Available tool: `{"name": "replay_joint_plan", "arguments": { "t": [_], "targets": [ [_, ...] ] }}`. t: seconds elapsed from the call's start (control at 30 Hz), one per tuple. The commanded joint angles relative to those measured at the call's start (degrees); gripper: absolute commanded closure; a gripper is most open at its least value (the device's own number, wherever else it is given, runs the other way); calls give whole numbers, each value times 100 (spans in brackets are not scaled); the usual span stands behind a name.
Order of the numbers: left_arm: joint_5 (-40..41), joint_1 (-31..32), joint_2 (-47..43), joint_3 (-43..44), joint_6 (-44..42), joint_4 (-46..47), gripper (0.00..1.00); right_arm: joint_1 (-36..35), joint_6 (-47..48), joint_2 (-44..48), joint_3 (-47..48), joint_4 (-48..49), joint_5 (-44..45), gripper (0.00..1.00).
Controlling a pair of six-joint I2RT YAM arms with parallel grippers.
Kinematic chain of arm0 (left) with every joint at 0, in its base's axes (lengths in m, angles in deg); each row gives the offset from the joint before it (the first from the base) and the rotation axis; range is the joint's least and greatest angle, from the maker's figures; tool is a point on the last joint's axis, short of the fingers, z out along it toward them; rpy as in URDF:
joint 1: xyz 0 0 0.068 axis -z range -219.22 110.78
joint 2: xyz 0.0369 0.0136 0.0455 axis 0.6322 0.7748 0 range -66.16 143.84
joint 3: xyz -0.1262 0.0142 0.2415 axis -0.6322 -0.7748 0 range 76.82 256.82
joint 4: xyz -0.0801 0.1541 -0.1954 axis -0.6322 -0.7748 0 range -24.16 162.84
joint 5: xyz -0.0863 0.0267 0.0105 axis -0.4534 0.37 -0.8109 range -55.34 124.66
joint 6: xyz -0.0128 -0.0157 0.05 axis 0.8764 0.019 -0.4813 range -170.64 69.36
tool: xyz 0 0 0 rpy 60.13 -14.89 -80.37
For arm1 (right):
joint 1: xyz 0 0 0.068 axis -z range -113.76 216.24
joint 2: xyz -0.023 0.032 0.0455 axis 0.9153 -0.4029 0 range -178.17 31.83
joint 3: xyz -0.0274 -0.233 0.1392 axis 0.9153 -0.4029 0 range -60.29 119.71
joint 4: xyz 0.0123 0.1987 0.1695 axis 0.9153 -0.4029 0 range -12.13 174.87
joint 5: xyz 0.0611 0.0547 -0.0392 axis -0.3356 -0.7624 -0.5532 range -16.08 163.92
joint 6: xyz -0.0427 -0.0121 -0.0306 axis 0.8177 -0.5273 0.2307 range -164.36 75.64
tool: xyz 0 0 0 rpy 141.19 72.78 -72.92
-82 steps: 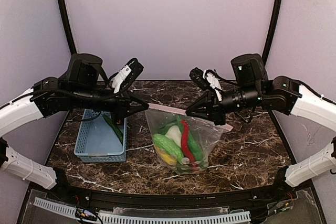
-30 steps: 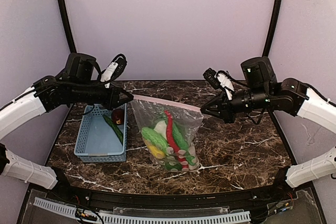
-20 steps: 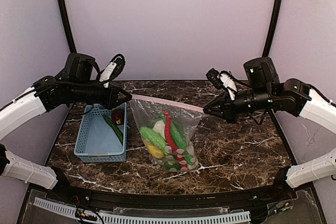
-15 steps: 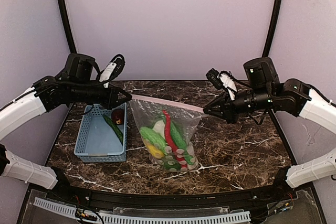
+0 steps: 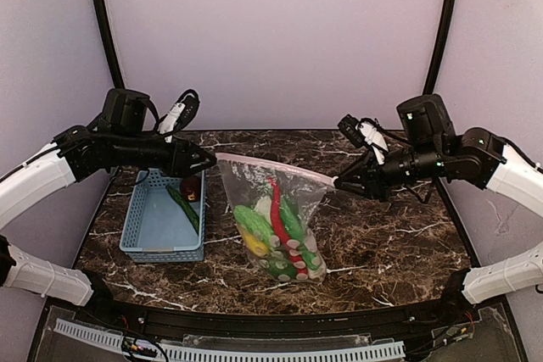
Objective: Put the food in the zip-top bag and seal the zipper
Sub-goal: Zip the zipper on the zipper food storage bag, then reset both arms
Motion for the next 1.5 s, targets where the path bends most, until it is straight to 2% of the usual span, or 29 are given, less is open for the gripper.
{"name": "replay_joint_plan", "arguments": {
  "t": [0.0, 0.07, 0.13, 0.3, 0.4, 0.67, 0.87, 1.1, 1.33, 1.47],
  "targets": [
    [-450, -100, -90, -71, -28, 107, 39, 79, -36, 88, -52, -129, -98, 65],
    [-577, -102, -125, -106, -33, 200, 23, 77, -36, 124, -80, -30, -132, 49],
    [-616, -100, -173, -131, -19, 272, 12, 79, -36, 163, -93, 49, -146, 35],
    [-147, -107, -185, -101, -24, 32, 2, 85, -210, 268, -71, 190, -24, 10],
    [277, -115, -132, -138, 55, -95, 1, 88, -314, 244, -49, 200, 177, 2],
    [964, -317, -182, -422, 363, -85, 1, 319, -749, 33, -135, 243, 514, 1],
    [957, -836, -427, -942, 532, 233, 1, 995, -1038, -84, -427, 399, 361, 1],
    [710, -1715, -557, -1603, 488, 420, 1, 2287, -1297, -154, -981, 733, -124, 1],
    [465, -2745, -998, -2393, 369, 887, 1, 3851, -1414, 156, -1554, 1171, -582, 1],
    [608, -3097, -1245, -2640, 438, 1096, 1, 4690, -1579, 494, -1923, 1608, -837, 2]
  ]
}}
